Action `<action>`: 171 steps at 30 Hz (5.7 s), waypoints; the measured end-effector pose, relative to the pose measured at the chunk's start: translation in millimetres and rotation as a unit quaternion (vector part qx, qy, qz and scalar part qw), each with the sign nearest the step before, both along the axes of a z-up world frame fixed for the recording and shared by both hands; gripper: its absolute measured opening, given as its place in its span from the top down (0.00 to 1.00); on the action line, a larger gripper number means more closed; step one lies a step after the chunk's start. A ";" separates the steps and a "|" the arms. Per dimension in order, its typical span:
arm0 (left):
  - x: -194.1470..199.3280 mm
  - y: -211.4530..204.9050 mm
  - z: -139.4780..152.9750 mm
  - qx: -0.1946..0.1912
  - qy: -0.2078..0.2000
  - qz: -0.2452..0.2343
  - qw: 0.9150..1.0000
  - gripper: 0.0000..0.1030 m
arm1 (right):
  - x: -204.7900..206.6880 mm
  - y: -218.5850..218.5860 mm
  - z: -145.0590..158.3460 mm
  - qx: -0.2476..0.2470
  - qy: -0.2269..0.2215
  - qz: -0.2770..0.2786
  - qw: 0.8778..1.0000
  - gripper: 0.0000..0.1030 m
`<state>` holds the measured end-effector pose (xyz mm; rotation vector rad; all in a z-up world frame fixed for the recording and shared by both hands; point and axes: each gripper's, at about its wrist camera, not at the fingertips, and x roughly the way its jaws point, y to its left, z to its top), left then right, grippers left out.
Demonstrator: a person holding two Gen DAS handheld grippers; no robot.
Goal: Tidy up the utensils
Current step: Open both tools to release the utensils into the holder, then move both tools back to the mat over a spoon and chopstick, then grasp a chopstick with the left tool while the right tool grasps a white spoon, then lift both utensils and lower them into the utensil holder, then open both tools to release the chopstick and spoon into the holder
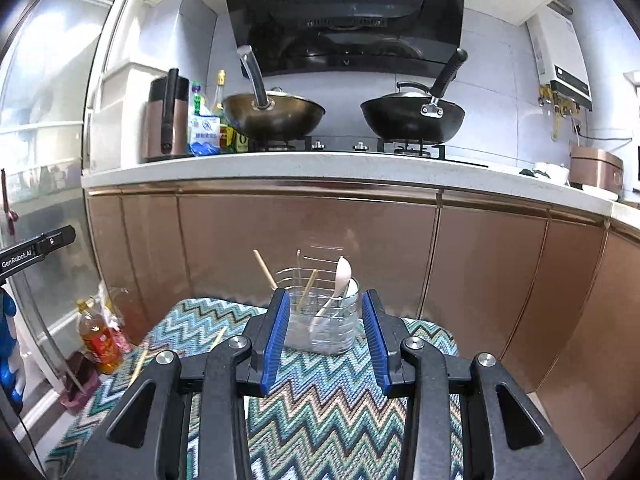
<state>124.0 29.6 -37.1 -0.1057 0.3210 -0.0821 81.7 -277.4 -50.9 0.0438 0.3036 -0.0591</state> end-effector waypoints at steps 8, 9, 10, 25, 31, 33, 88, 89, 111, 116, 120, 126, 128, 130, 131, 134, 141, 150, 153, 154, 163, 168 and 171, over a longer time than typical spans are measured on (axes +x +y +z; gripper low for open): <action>-20.7 30.9 3.8 -0.028 0.038 -0.010 0.999 0.55 | -27.3 7.5 16.5 0.017 -0.007 0.039 0.999 0.64; -18.4 32.2 1.6 -0.029 0.052 -0.017 0.998 0.55 | -26.7 9.0 15.9 0.017 -0.003 0.045 0.999 0.64; -15.8 32.6 -1.0 -0.031 0.063 -0.023 0.997 0.55 | -26.2 10.6 14.4 0.017 0.002 0.049 0.999 0.64; 108.5 -18.7 -115.1 0.002 0.284 -0.107 0.953 0.55 | 89.7 41.4 -93.0 0.026 0.201 0.131 0.970 0.68; 184.3 -44.4 -158.3 0.009 0.363 -0.127 0.923 0.56 | 150.3 45.0 -133.4 0.017 0.253 0.152 0.955 0.68; 205.8 -50.8 -171.7 0.008 0.384 -0.132 0.914 0.56 | 170.1 44.7 -145.0 0.009 0.266 0.157 0.951 0.68; 197.4 -55.6 -133.7 -0.022 0.335 -0.170 0.926 0.95 | 174.3 79.2 -118.6 -0.036 0.257 0.253 0.932 0.94; 190.6 -57.6 -129.4 -0.023 0.329 -0.171 0.928 0.95 | 166.4 79.1 -111.8 -0.036 0.248 0.251 0.935 0.94; 123.5 -96.2 -37.1 -0.033 0.215 -0.215 0.952 0.96 | 93.7 -1.5 -52.6 0.020 0.099 0.136 0.985 0.94; 138.2 -115.6 -12.9 -0.048 0.176 -0.230 0.956 0.95 | 113.1 -25.2 -17.4 0.026 0.017 0.099 0.995 0.94; 160.5 -130.7 6.6 -0.068 0.142 -0.236 0.959 0.95 | 146.5 -40.1 10.1 0.032 -0.053 0.073 0.995 0.94; 202.9 -151.9 14.5 -0.079 0.107 -0.236 0.963 0.96 | 205.2 -51.6 17.8 0.056 -0.119 0.064 0.989 0.94; 217.5 -159.8 10.4 -0.076 0.105 -0.235 0.963 0.95 | 226.0 -53.6 12.5 0.060 -0.125 0.060 0.988 0.94; 228.9 -165.7 4.2 -0.074 0.106 -0.234 0.964 0.96 | 245.0 -55.4 6.0 0.060 -0.126 0.056 0.989 0.94; 235.7 -169.1 -0.3 -0.074 0.107 -0.232 0.964 0.96 | 252.8 -55.7 1.1 0.060 -0.125 0.054 0.989 0.94; 249.8 -174.1 -13.2 -0.075 0.113 -0.228 0.964 0.96 | 268.5 -54.4 -14.3 0.053 -0.122 0.045 0.990 0.94; 274.2 -187.4 -45.3 -0.073 0.128 -0.217 0.965 0.96 | 284.4 -57.0 -40.5 0.063 -0.115 0.035 0.991 0.94; 278.2 -196.5 -66.0 -0.054 0.129 -0.206 0.968 0.95 | 276.7 -53.1 -66.9 0.069 -0.111 0.040 0.991 0.82; 275.1 -193.9 -67.1 -0.052 0.128 -0.203 0.969 0.94 | 269.0 -55.2 -67.9 0.072 -0.110 0.038 0.991 0.80; 273.6 -192.8 -66.4 -0.051 0.127 -0.202 0.970 0.94 | 265.7 -56.4 -66.6 0.073 -0.111 0.035 0.991 0.80; 245.9 -174.6 -47.2 -0.051 0.119 -0.195 0.972 0.92 | 229.8 -61.4 -41.7 0.063 -0.112 0.024 0.991 0.78; 216.2 -156.2 -29.8 -0.048 0.109 -0.189 0.975 0.84 | 199.8 -64.5 -24.7 0.061 -0.103 0.016 0.993 0.75; 197.7 -141.5 -19.1 -0.048 0.103 -0.183 0.977 0.77 | 178.4 -66.7 -16.1 0.061 -0.095 0.011 0.994 0.74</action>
